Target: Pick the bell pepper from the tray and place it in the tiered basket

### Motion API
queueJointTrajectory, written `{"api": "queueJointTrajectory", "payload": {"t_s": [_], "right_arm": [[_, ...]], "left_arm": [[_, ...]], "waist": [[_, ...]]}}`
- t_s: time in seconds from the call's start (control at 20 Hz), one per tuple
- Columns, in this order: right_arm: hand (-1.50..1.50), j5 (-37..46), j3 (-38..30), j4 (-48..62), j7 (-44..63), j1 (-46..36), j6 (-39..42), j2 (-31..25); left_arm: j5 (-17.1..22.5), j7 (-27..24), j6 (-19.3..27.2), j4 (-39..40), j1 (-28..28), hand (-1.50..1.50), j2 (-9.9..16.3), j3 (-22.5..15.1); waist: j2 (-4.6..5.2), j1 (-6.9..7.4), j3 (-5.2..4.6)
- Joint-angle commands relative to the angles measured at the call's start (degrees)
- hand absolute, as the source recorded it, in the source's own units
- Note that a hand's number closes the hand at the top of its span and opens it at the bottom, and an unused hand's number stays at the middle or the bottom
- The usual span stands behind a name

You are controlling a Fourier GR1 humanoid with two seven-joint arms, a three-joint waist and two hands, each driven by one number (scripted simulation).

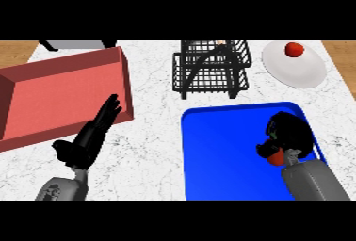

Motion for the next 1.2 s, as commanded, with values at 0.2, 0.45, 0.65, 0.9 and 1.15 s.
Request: {"api": "queueJointTrajectory", "payload": {"t_s": [0.2, 0.45, 0.65, 0.9, 1.15], "right_arm": [[1.5, -11.2, -11.3, 9.4, -37.6, -3.8, 2.8, -23.5], [1.5, -23.8, -20.9, 16.2, -48.6, -11.3, 4.6, -21.9], [1.5, -31.3, -26.4, 17.2, -54.2, -15.7, 9.1, -22.9], [1.5, -31.2, -25.6, 19.4, -51.2, -25.4, 11.2, -22.3], [1.5, -30.7, -22.7, 17.4, -42.6, -32.0, 11.6, -17.2]], "left_arm": [[0.1, 1.3, 0.1, 1.3, -0.6, 0.0, -0.3, 0.3], [0.7, 1.1, -1.4, 2.5, -1.0, 0.0, 0.1, 0.6], [-0.1, -0.6, -1.5, 2.5, 0.9, 0.0, 0.1, 0.1], [-1.7, 0.1, -0.2, 2.9, -0.4, 0.0, -1.6, -0.3], [-1.3, 0.9, -1.4, 4.4, -2.1, 0.0, -1.2, 1.4]], "waist": [[0.89, 0.28, 0.09], [0.66, 0.77, -0.01], [0.33, 0.52, -0.12], [0.22, 0.56, -0.2], [0.16, 0.33, -0.22]]}}
